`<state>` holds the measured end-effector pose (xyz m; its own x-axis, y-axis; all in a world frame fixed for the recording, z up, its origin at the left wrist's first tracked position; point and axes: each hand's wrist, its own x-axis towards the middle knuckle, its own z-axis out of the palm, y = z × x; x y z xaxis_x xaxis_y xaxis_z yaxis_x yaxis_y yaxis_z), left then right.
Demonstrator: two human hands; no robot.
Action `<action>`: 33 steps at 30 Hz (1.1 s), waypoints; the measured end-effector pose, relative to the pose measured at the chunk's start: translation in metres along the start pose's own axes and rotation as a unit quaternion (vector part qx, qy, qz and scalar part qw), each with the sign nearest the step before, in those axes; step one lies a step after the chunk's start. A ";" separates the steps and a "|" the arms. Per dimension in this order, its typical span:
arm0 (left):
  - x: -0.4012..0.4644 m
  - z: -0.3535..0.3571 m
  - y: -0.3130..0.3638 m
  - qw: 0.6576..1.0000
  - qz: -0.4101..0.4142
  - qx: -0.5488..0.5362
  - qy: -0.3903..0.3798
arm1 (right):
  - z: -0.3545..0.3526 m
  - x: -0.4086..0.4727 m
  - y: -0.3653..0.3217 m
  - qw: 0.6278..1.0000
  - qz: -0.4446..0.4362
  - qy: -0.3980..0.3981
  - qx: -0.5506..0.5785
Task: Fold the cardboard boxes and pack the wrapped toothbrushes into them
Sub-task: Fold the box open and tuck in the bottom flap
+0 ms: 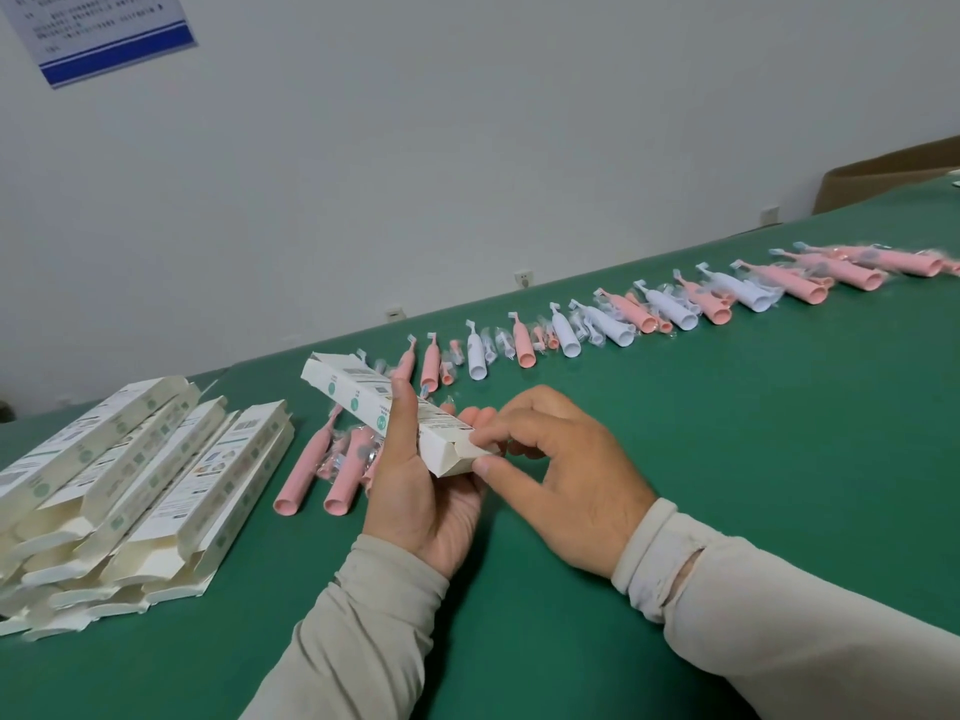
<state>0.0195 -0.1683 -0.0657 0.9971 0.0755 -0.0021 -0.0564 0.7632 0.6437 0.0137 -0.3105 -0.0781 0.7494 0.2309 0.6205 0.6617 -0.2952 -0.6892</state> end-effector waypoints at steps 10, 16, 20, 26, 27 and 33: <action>-0.001 0.000 -0.001 0.999 -0.042 0.026 -0.018 | -0.005 0.001 -0.004 0.999 -0.013 0.011 -0.037; -0.006 0.003 0.000 0.995 -0.071 0.074 -0.016 | -0.008 0.000 0.002 0.998 0.019 0.010 -0.061; -0.009 0.003 0.001 0.993 -0.086 0.073 -0.025 | -0.013 0.002 0.006 0.995 0.006 0.007 -0.097; -0.012 0.005 0.001 0.986 -0.093 0.140 -0.003 | -0.023 0.005 0.011 0.995 0.000 -0.051 -0.091; -0.011 0.004 0.003 0.973 -0.047 0.225 0.010 | -0.022 0.006 0.012 0.996 0.015 -0.059 -0.072; -0.002 -0.027 0.029 0.567 0.277 0.775 0.041 | -0.031 0.019 0.013 0.975 0.141 0.133 0.109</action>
<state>0.0145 -0.1291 -0.0680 0.8384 0.1063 0.5345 -0.1843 -0.8677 0.4617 0.0361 -0.3385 -0.0640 0.8885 -0.0877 0.4505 0.4418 -0.1023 -0.8912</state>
